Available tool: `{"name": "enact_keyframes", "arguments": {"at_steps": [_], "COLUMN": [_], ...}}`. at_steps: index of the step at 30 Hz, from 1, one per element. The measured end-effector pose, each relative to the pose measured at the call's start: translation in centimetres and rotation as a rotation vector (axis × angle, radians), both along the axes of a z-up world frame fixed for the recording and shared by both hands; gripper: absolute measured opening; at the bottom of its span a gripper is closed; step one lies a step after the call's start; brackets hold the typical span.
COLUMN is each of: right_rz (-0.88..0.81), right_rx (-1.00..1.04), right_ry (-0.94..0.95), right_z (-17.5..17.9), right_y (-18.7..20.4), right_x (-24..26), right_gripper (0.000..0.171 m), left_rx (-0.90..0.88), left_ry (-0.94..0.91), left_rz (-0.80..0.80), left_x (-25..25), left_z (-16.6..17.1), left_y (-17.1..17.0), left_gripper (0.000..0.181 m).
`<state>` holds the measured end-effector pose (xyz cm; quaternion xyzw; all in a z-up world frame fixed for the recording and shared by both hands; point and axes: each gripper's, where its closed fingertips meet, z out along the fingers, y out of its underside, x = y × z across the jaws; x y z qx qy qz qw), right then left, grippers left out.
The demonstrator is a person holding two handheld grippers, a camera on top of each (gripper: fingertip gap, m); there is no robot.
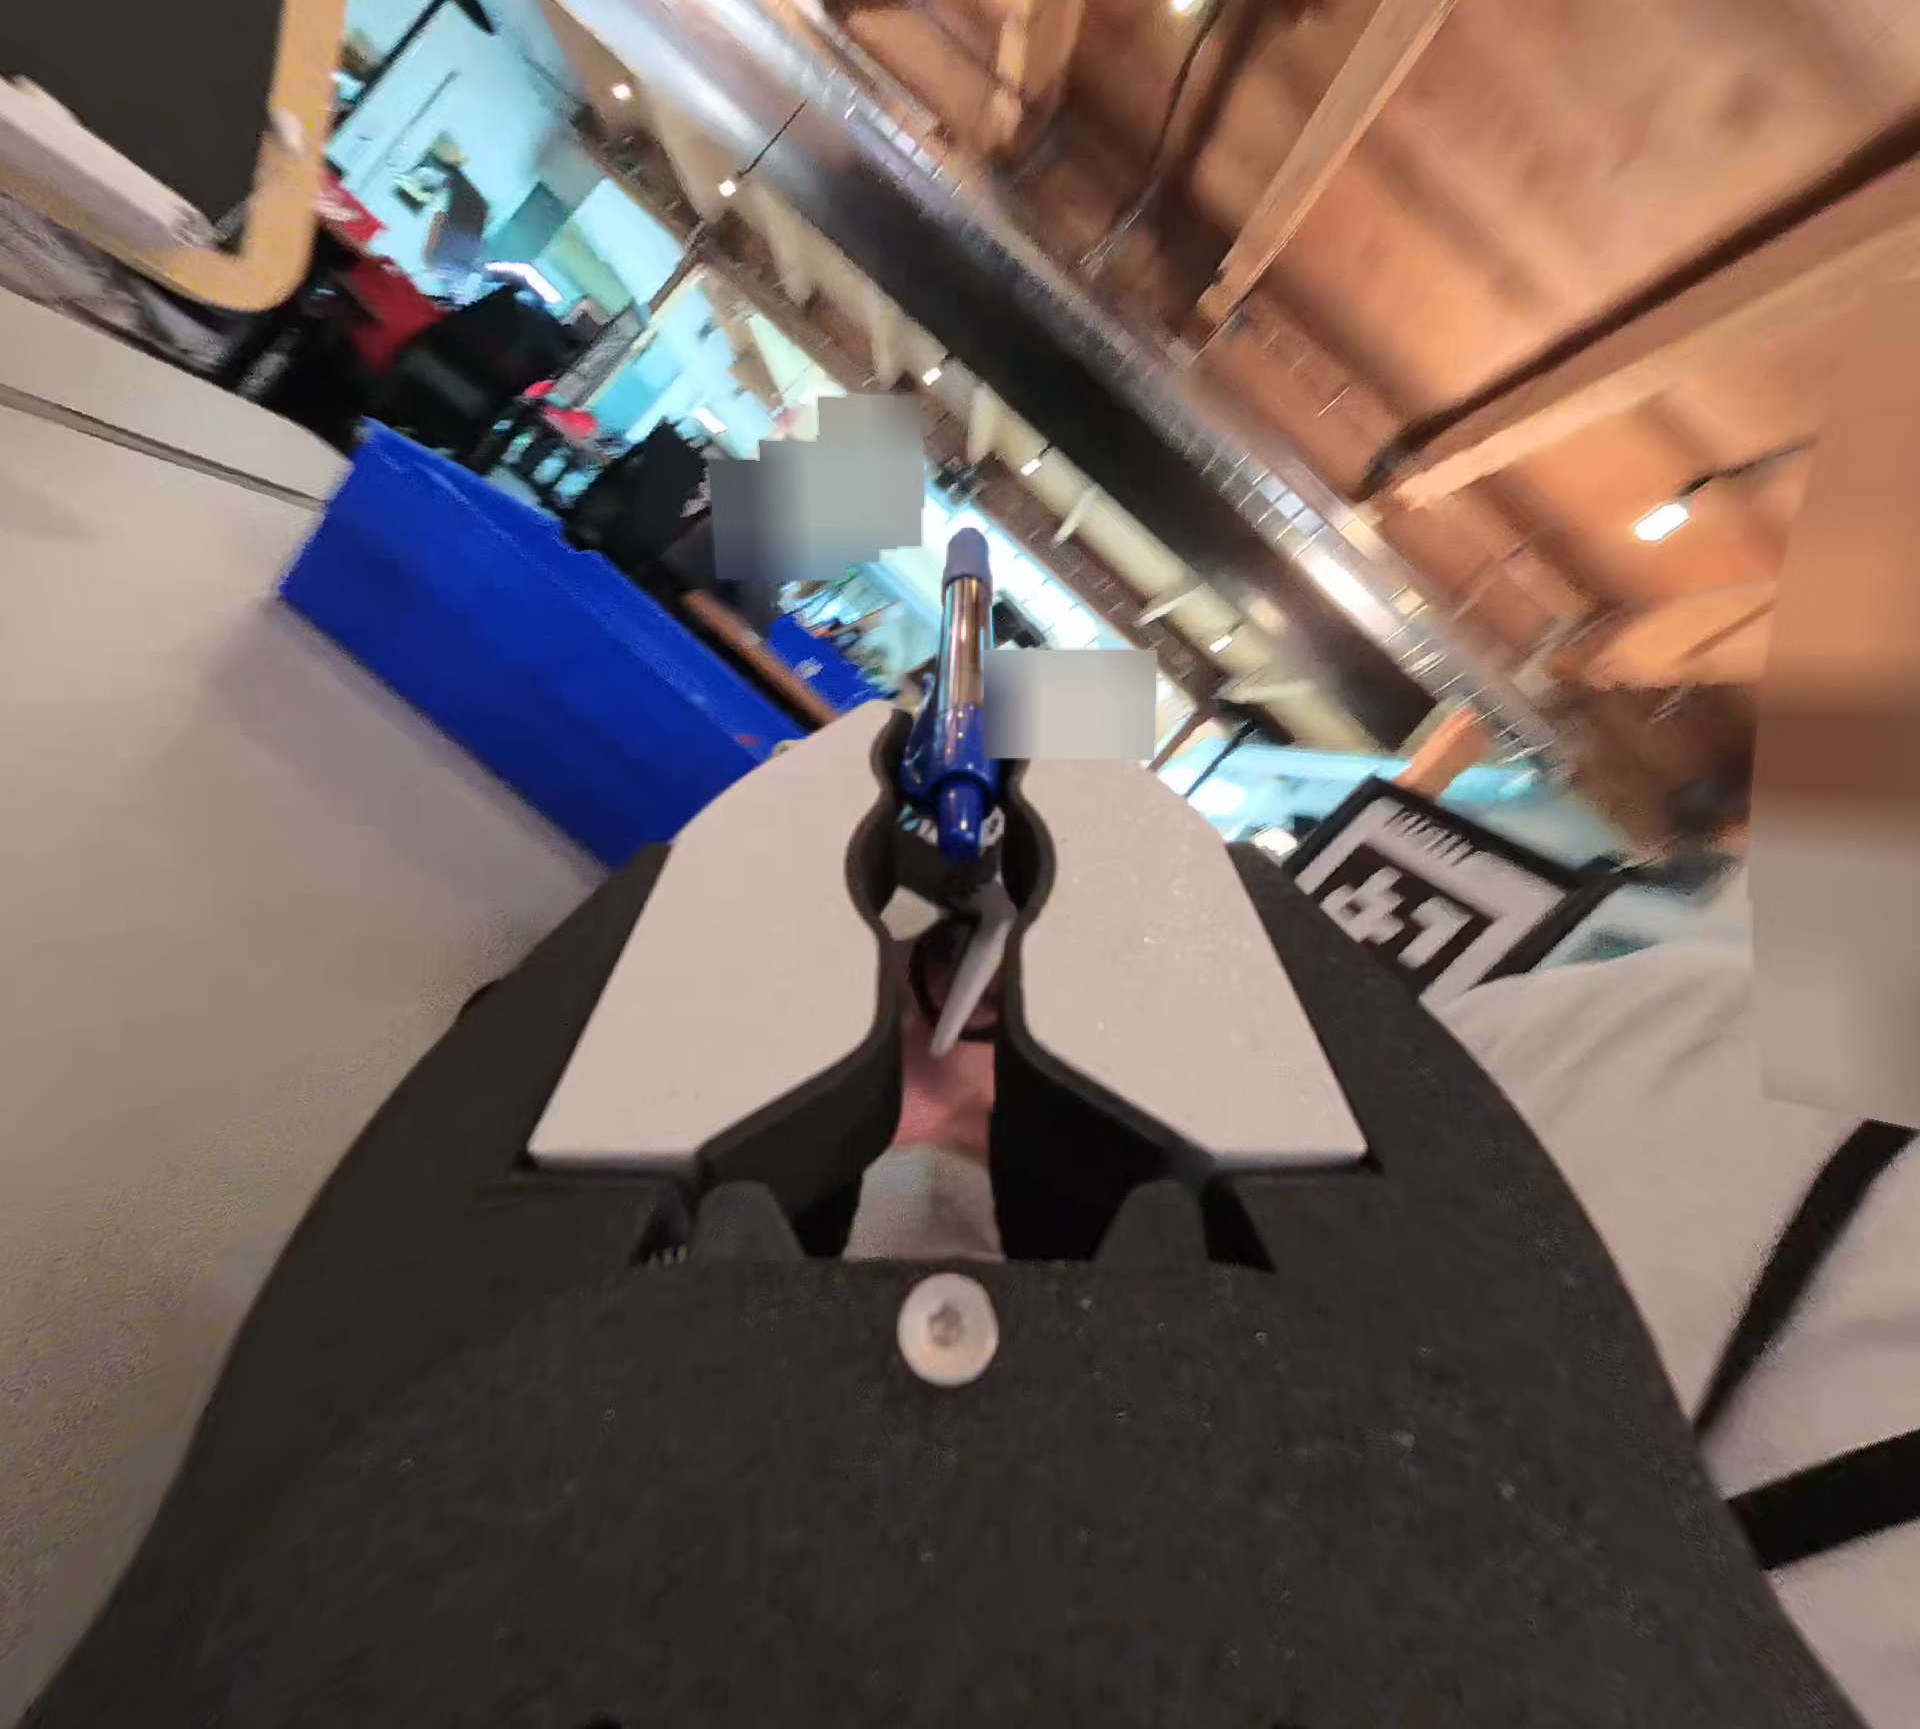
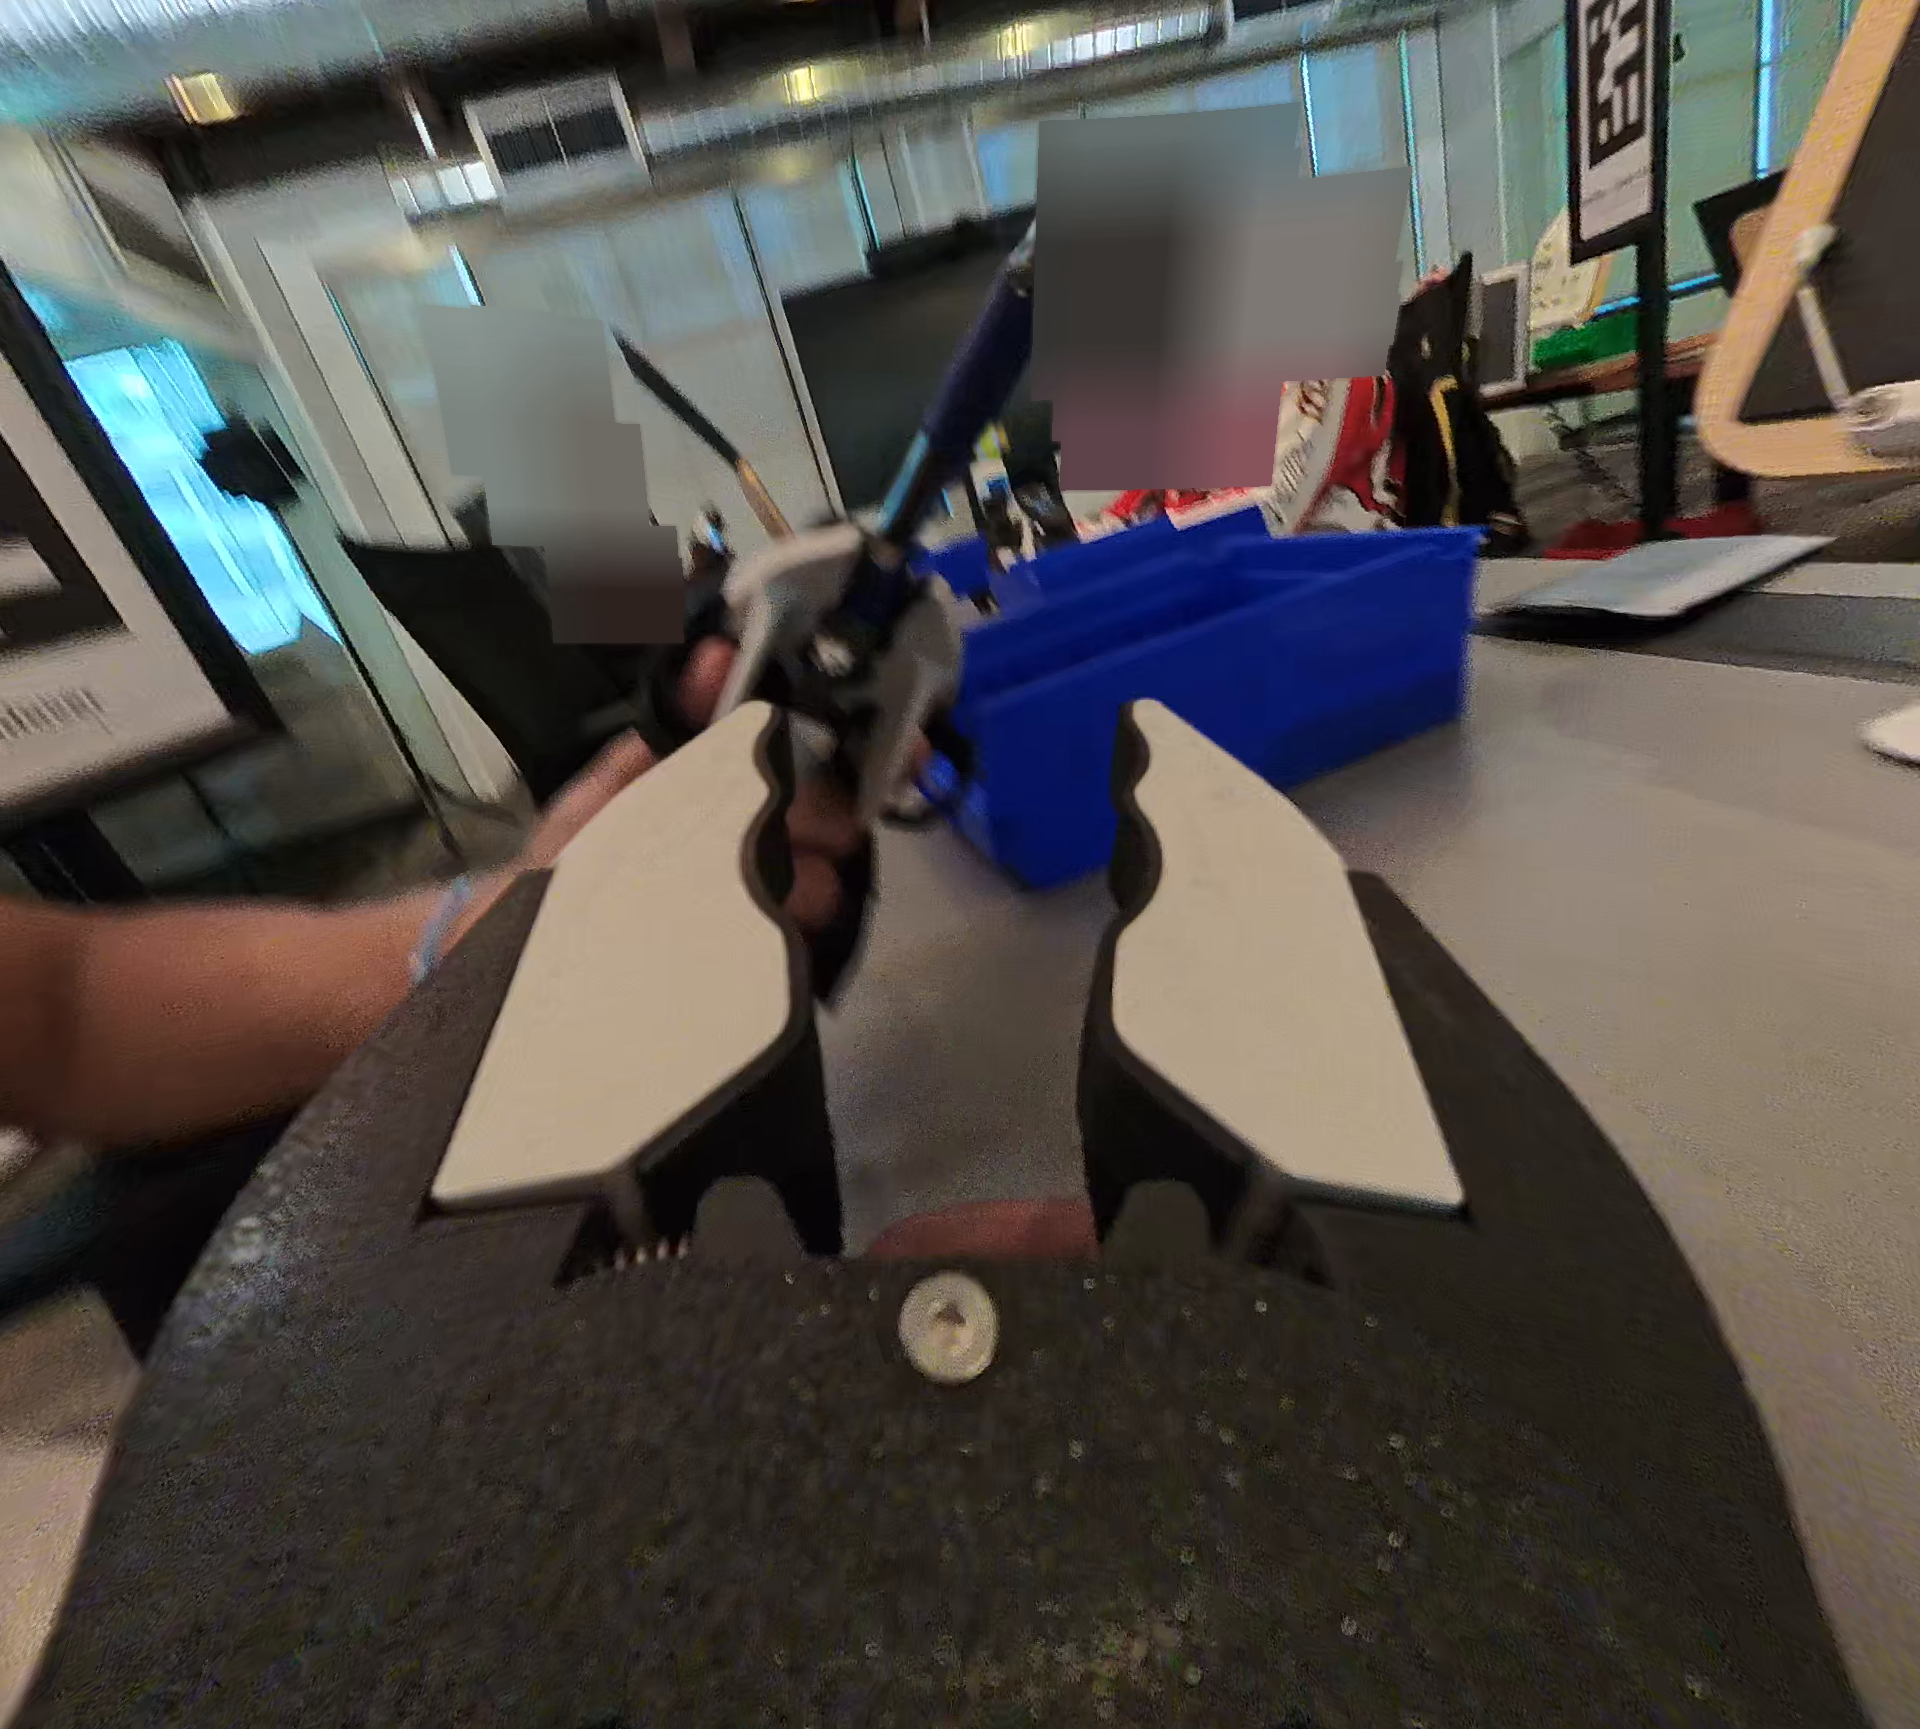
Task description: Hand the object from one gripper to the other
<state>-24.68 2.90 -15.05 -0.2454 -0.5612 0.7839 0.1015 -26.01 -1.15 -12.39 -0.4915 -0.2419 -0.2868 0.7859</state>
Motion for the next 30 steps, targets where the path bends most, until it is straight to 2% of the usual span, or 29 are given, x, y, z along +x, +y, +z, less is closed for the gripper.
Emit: {"name": "enact_keyframes", "arguments": {"at_steps": [3,6,9,11,16,19,20,22,26,28,30], "right_rz": [0.011,-0.03,0.0,0.0,0.019,0.061,0.065,0.024,-0.252,-0.357,-0.456], "right_rx": [-0.26,-0.4,-0.429,-0.425,-0.39,-0.349,-0.312,-0.154,0.257,0.461,0.632], "right_ry": [-0.057,-0.071,-0.083,-0.07,-0.075,-0.099,-0.114,-0.147,-0.133,-0.102,-0.057], "right_z": [2.6,3.7,3.6,3.6,3.2,2.8,2.5,0.9,-2.6,-3.7,-4.3], "right_y": [-1.4,-0.9,-0.8,-0.6,-0.4,-0.2,0.0,0.7,4.3,5.9,7.3], "right_x": [0.3,-0.4,-0.5,-0.4,-0.5,-0.7,-1.0,-1.9,-4.6,-5.4,-6.1], "right_gripper": [0.053,0.037,0.026,0.01,0.01,0.01,0.01,0.01,0.01,0.01,0.01], "left_rx": [0.096,0.128,0.097,0.082,0.044,-0.054,-0.128,-0.325,-0.691,-0.797,-0.845], "left_ry": [-0.085,-0.113,-0.108,-0.115,-0.078,0.011,0.055,0.173,0.364,0.405,0.422], "left_rz": [-0.081,-0.135,-0.151,-0.15,-0.109,-0.06,-0.034,0.061,0.302,0.388,0.406], "left_x": [1.0,1.9,2.5,2.6,2.2,1.9,1.6,0.4,-2.6,-3.5,-3.5], "left_z": [0.0,0.0,-0.5,-0.8,-1.2,-1.8,-2.5,-4.3,-7.0,-7.6,-8.0], "left_y": [1.4,2.6,3.6,3.9,4.1,4.2,4.2,3.8,1.9,1.2,1.2], "left_gripper": [0.014,0.014,0.014,0.014,0.014,0.018,0.025,0.028,0.028,0.028,0.029]}}
